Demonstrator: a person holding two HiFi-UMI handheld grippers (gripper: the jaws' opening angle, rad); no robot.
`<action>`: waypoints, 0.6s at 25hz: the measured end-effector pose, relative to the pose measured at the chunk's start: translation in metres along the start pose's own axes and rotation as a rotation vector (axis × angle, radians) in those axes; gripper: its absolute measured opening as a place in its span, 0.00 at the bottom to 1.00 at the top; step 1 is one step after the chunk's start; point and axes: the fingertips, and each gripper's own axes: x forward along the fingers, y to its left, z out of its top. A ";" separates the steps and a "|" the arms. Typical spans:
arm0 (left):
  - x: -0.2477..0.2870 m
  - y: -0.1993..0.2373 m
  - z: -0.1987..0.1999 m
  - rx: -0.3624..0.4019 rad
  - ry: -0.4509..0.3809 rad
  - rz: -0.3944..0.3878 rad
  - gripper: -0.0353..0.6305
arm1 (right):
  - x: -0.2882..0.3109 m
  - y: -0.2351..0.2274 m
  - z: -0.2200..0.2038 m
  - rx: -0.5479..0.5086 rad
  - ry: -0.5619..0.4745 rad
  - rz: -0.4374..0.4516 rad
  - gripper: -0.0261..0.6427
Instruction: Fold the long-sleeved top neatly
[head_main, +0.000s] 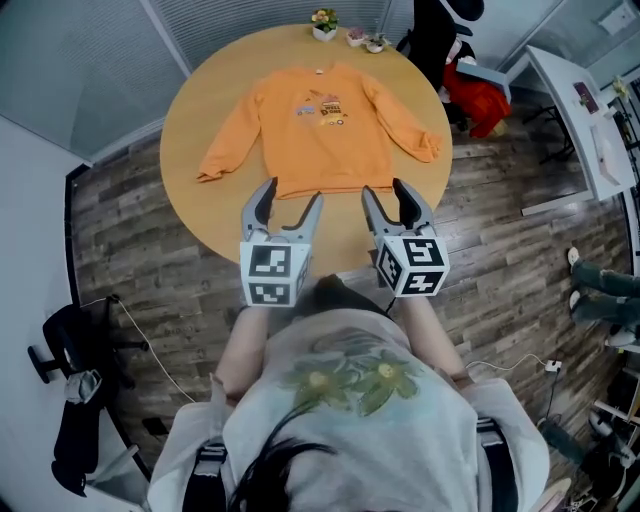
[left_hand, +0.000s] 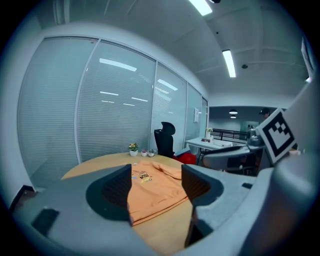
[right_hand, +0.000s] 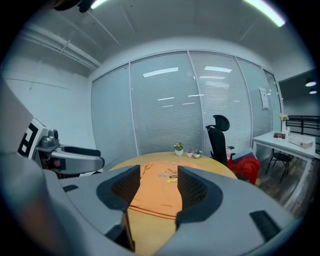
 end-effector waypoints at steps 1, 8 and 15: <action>0.007 0.001 -0.001 -0.002 0.008 0.001 0.50 | 0.006 -0.007 0.000 0.004 0.006 -0.002 0.38; 0.053 0.010 -0.002 -0.024 0.057 0.022 0.50 | 0.044 -0.064 0.001 0.023 0.037 -0.035 0.38; 0.098 0.016 -0.004 -0.035 0.098 0.036 0.50 | 0.078 -0.142 -0.016 0.054 0.091 -0.121 0.38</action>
